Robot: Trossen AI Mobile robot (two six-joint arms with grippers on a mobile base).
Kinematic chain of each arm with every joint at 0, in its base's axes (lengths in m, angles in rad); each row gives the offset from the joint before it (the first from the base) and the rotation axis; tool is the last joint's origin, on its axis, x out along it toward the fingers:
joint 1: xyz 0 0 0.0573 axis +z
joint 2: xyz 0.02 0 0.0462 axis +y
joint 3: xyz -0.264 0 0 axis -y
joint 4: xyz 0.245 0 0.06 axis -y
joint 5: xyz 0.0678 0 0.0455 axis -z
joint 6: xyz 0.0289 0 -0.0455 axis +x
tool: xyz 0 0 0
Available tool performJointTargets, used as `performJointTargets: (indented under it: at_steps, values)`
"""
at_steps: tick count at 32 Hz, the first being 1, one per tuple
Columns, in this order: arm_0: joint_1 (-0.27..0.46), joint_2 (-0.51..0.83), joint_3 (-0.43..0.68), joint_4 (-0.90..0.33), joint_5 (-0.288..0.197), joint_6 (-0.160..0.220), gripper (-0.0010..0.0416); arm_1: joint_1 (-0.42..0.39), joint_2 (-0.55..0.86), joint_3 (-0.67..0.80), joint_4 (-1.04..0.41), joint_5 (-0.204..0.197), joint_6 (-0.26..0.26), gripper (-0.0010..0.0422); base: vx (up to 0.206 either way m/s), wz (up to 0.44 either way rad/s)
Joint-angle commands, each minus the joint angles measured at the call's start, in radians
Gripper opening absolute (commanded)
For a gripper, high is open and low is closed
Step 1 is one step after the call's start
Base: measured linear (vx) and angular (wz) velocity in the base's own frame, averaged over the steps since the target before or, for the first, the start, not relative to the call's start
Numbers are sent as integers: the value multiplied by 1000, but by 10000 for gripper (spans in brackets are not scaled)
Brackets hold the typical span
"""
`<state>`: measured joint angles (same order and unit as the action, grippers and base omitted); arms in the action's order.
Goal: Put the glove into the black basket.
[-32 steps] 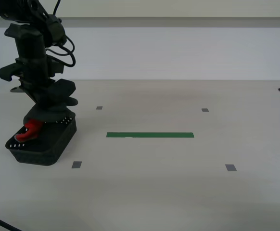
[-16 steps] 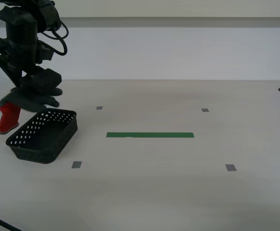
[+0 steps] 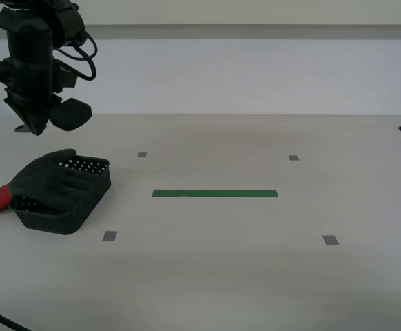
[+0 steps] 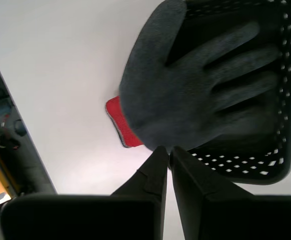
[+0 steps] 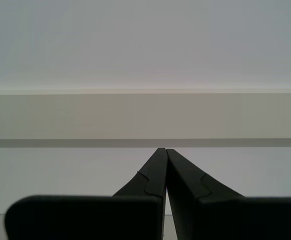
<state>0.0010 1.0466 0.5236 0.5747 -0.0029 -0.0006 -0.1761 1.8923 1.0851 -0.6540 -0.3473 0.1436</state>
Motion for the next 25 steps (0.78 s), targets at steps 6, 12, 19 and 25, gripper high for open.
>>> performJointTargets:
  at_steps: [6, 12, 19, 25]
  values:
    - [0, 0, 1, 3, 0, 0, 1, 0, 0, 0, 3, 24, -5, 10, 0, 0]
    - [0, 0, 1, 0, 0, 0, 1, 0, 0, 0, 14, 24, -4, 11, 0, 0]
    - [0, 0, 1, 0, 0, 0, 1, 0, 0, 0, 18, 24, -4, 11, 0, 0]
    - [0, 0, 1, -1, 0, 0, 1, 0, 0, 0, 22, 24, -4, 12, 0, 0]
